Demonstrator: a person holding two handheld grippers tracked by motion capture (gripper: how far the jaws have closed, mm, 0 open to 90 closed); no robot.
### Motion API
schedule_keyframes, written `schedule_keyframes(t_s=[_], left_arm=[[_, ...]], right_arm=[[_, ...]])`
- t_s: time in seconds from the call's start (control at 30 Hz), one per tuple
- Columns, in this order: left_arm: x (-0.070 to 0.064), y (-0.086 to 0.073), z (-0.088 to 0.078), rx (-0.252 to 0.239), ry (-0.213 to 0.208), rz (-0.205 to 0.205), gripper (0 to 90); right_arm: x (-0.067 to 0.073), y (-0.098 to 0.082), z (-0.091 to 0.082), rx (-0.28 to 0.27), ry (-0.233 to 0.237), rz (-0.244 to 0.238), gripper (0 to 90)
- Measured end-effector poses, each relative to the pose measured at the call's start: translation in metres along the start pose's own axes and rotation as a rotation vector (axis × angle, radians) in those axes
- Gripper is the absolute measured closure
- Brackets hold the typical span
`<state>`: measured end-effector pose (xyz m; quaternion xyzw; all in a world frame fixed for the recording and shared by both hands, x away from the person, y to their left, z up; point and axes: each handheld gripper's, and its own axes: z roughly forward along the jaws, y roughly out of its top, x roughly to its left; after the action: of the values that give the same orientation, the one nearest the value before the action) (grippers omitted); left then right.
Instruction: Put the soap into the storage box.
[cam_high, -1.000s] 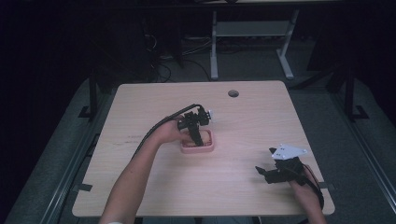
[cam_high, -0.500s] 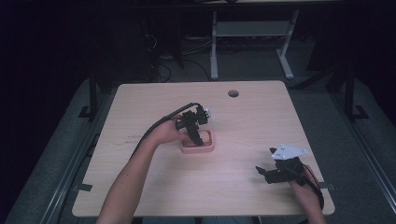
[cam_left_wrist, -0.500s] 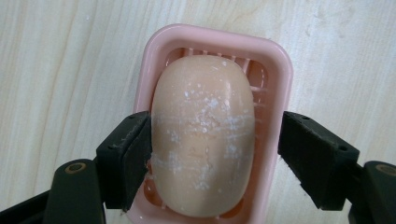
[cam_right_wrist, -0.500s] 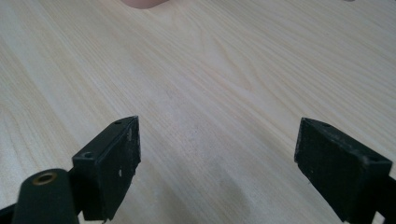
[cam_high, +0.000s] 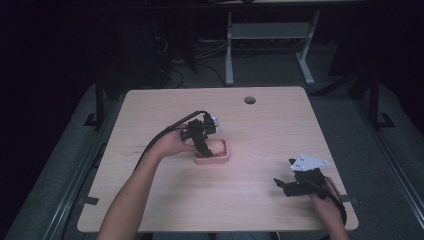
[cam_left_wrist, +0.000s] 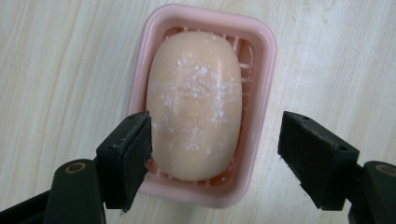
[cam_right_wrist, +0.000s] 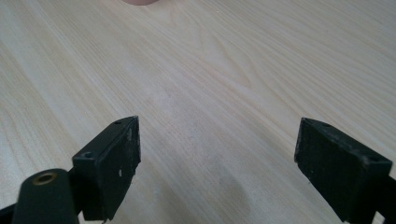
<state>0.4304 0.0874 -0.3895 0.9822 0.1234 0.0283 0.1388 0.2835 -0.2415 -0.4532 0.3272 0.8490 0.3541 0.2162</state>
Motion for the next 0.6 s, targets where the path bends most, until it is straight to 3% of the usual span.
schedule_keyframes(t_s=[0.6], left_arm=[[-0.011,-0.027,-0.016,-0.052,0.012,-0.020,25.7]], right_arm=[[0.000,0.000,0.003,0.013,-0.007,0.007,13.8]])
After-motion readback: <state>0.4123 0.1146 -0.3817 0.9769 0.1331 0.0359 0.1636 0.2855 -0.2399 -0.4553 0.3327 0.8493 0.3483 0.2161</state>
